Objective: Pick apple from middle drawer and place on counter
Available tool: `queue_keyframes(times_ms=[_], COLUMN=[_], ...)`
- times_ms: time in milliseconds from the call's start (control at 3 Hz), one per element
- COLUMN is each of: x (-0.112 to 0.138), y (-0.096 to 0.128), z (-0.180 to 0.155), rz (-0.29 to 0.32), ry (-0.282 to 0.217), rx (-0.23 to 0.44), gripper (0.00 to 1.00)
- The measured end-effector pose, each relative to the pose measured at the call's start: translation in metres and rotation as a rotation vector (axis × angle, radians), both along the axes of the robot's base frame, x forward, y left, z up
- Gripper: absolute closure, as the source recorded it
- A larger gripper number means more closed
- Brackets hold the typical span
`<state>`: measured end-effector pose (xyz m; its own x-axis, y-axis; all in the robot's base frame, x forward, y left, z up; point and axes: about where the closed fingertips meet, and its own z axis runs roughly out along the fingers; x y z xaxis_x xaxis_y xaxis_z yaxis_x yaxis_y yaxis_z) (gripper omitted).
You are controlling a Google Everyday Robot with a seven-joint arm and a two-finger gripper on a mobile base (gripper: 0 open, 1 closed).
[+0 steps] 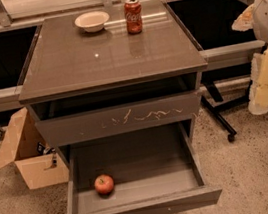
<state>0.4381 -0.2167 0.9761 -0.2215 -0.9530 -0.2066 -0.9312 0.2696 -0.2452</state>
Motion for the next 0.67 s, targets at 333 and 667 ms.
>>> queue_keyframes(times_ms=[333, 667], x=[0.0, 0.001], y=[0.0, 0.017], z=[0.0, -0.038], rz=[0.0, 0.04], ry=[0.0, 0.022], rx=[0.0, 0.097], gripper=[0.0, 0.0])
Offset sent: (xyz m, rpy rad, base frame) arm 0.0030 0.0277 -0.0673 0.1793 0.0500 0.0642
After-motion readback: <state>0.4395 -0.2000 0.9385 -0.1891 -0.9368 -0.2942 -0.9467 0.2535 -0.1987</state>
